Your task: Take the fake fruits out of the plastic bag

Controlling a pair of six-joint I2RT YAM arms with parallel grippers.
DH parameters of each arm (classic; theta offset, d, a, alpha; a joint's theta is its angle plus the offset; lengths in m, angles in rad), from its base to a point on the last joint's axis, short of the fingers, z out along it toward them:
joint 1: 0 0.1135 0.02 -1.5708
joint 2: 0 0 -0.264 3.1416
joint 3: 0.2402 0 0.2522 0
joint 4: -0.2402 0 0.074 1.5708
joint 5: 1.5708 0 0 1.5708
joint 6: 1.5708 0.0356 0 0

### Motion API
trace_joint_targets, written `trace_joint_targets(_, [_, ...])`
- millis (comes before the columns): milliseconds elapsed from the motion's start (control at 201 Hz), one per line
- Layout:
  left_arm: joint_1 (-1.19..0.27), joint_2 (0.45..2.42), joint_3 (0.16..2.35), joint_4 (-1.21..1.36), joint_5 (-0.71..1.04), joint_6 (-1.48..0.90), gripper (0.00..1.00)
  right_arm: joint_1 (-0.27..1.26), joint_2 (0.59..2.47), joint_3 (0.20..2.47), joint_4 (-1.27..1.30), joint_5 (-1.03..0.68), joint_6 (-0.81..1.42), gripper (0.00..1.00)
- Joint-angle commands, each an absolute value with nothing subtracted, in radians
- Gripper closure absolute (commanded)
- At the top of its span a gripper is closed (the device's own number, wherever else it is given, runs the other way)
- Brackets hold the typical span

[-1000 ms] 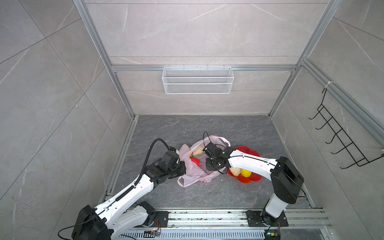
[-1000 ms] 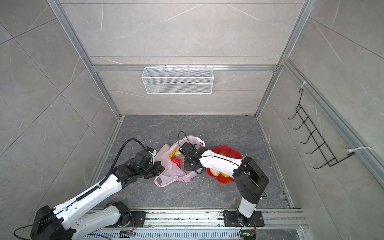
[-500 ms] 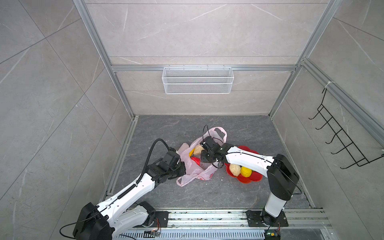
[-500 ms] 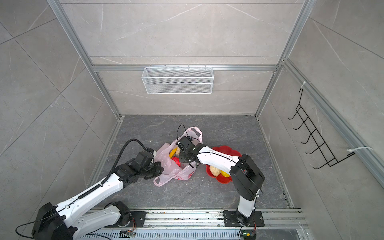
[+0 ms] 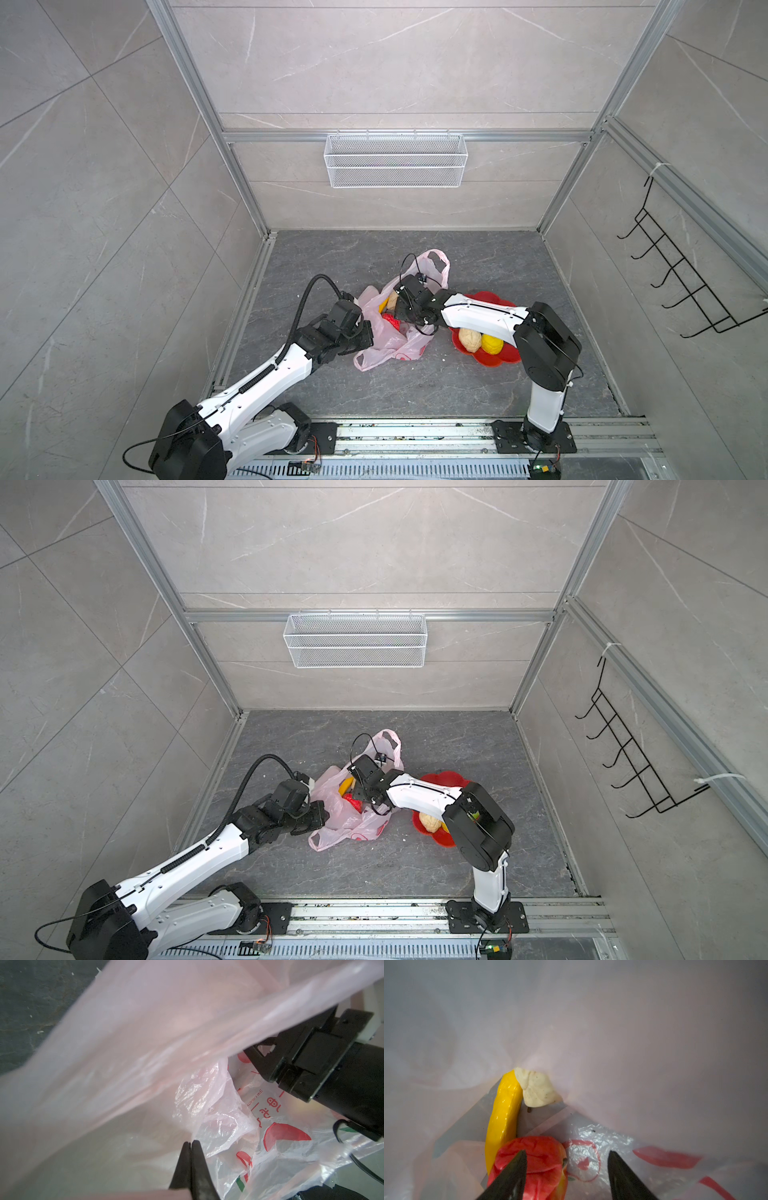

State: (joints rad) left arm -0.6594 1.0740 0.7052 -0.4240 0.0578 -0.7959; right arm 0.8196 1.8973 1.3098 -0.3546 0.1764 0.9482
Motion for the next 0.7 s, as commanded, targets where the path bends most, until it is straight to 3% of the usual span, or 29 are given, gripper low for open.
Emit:
trace_joint_targets(0, [-0.664, 1.060, 0.724, -0.399, 0.055, -0.765, 1.00, 0.825, 1.943, 1.355, -0.322, 0.230, 0.998, 0.33])
trace_joint_targets(692, [-0.664, 1.051, 0.709, -0.397, 0.058, -0.760, 1.00, 0.787, 2.052, 1.439, -0.265, 0.299, 1.006, 0.20])
